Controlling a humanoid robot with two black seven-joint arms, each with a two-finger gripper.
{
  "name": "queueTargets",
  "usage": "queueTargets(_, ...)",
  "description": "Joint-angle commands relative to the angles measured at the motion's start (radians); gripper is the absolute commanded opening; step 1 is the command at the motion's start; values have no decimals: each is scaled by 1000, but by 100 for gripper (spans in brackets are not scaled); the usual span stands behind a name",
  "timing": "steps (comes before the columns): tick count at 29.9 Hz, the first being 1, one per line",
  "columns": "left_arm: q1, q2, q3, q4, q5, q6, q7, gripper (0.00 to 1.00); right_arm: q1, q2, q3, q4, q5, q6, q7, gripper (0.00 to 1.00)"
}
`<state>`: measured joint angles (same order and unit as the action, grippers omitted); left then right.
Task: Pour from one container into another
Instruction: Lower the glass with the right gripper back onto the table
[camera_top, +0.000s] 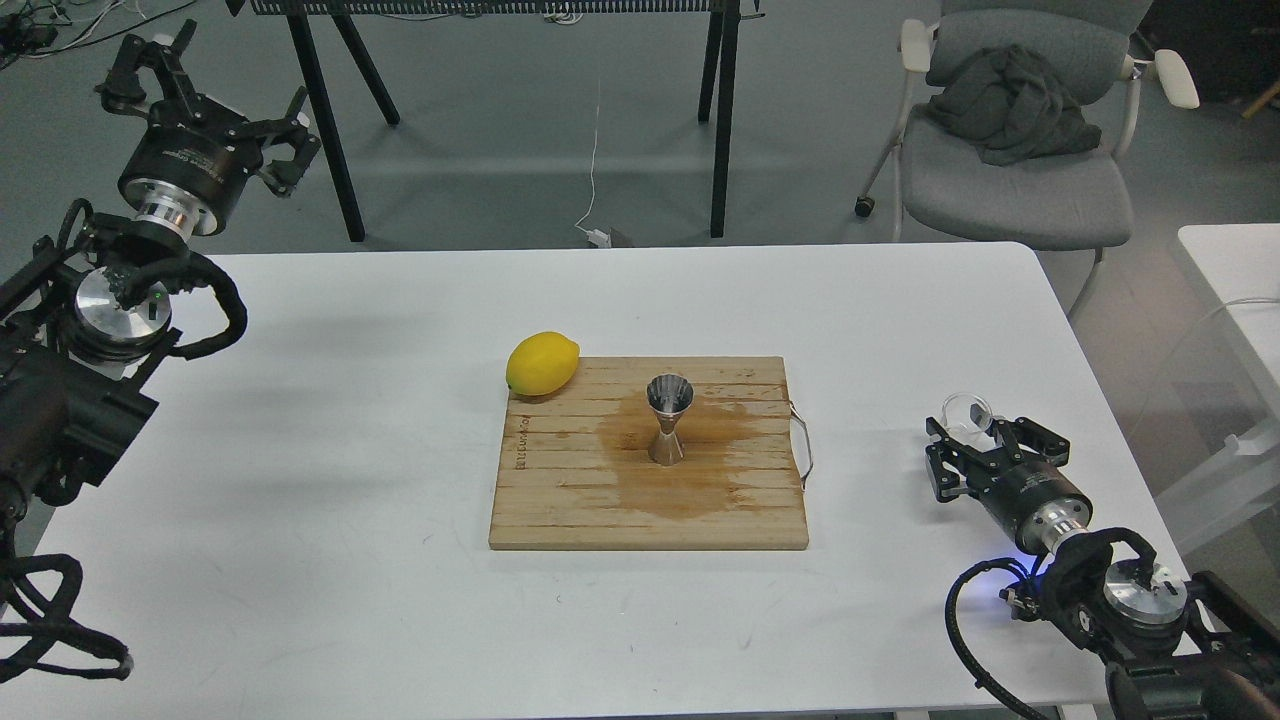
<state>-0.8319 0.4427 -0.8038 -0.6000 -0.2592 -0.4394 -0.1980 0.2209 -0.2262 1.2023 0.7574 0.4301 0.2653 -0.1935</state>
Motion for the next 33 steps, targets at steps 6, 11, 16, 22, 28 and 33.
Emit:
queueTargets(6,2,-1,0,0,0,1,-3,100,0,4,10,-3,13,-3,-29,32)
queueTargets(11,2,-2,-2,-1,0,1,-3,100,0,14,10,-9,13,-8,-29,35)
queueTargets(16,4,-6,0,0,0,1,-4,100,0,14,5,-9,13,-11,-27,38)
queueTargets(22,4,-6,-2,-1,0,1,-6,100,0,16,2,-9,13,-14,-27,51)
queueTargets(28,4,-4,0,0,0,-1,-6,100,0,25,3,-7,13,-20,-27,62)
queueTargets(33,4,-4,-2,0,0,1,-6,100,-3,25,2,-6,13,-20,-27,65)
